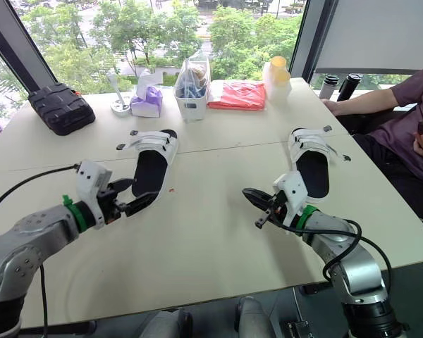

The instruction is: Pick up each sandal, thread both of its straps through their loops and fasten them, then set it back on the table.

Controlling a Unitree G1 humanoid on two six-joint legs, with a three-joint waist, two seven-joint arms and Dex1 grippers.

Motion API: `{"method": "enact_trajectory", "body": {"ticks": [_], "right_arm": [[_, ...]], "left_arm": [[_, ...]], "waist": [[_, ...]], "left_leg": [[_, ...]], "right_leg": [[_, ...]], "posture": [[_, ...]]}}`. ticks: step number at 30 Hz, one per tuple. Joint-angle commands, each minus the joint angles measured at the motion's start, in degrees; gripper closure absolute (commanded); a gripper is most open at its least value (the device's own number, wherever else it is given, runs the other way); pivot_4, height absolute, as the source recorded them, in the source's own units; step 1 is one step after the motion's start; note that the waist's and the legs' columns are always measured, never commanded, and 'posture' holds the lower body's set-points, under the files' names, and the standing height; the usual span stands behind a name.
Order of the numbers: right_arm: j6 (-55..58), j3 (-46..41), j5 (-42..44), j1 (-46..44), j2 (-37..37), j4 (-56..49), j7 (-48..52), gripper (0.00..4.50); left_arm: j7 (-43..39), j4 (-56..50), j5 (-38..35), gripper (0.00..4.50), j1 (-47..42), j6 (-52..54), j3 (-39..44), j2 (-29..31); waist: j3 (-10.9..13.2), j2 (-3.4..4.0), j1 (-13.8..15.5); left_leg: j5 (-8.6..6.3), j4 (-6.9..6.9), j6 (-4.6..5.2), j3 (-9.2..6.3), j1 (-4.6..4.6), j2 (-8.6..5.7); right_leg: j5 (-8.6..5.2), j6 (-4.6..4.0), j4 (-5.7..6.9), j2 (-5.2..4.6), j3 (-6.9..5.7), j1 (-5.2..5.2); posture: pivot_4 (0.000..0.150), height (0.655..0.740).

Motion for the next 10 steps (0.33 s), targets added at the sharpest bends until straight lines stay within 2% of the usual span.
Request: {"method": "enact_trajectory", "body": {"ticks": [1, 7, 10], "right_arm": [[4.23, -4.37, 6.23, 0.26, 0.43, -0.96, -0.34, 4.50], [10.21, -6.58, 10.83, 4.01, -2.36, -4.71, 0.14, 4.50], [11.19, -6.79, 11.56, 5.98, -4.43, -5.73, 1.19, 4.50]], "left_arm": [[-4.34, -2.44, 0.18, 0.09, 9.77, -4.98, 6.66, 0.19], [-5.91, -9.43, -5.17, 0.09, 23.33, -5.43, 12.04, -2.22], [-5.03, -11.35, -7.31, 0.09, 25.16, -5.75, 11.72, -3.80]], "waist": [[-0.02, 0.02, -0.18], [-0.08, -0.04, 0.30], [-0.09, -0.03, 0.80]], "left_leg": [[-0.01, 0.00, 0.01, 0.02, 0.00, 0.00], [-0.16, 0.02, 0.27, 0.15, -0.03, 0.06], [-0.16, 0.08, 0.28, 0.19, 0.01, 0.04]], "right_leg": [[0.00, 0.00, -0.02, -0.01, 0.01, 0.00], [-0.01, -0.01, -0.10, 0.00, 0.07, -0.02], [-0.04, -0.04, -0.20, -0.06, 0.08, 0.10]], "posture": [[0.150, 0.7400], [0.150, 0.7400], [0.150, 0.7400]]}}
